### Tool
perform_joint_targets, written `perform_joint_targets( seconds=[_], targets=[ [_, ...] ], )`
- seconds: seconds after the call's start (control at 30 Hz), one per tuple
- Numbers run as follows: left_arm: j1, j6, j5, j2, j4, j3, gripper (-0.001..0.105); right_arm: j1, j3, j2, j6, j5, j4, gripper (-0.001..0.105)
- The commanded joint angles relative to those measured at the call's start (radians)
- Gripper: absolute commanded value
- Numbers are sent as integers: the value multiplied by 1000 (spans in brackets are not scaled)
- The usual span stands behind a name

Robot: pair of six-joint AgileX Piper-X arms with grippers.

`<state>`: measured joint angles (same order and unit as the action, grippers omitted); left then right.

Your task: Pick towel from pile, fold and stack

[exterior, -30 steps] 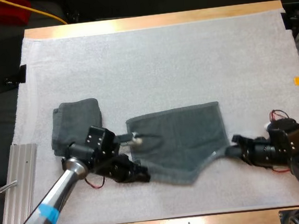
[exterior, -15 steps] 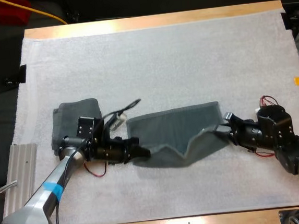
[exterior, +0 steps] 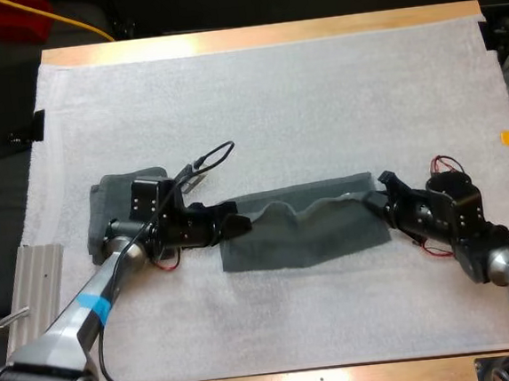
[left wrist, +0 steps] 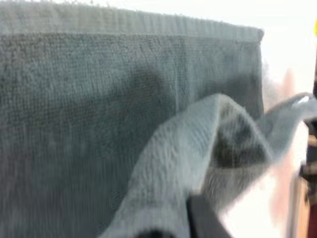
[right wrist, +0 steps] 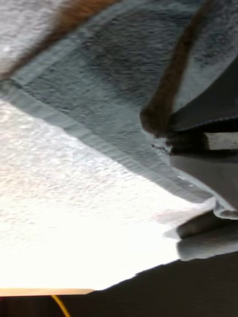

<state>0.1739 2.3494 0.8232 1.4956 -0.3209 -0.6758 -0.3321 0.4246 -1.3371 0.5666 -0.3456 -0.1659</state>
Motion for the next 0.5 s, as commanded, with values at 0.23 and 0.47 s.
perform_joint_targets(
  seconds=[0.23, 0.47],
  targets=[
    [-3, 9, -53, 40, 69, -5, 0, 3, 6, -49, -22, 41, -80, 1],
    [-3, 2, -114, 40, 81, -5, 0, 3, 6, -64, -20, 73, -86, 1]
  ],
)
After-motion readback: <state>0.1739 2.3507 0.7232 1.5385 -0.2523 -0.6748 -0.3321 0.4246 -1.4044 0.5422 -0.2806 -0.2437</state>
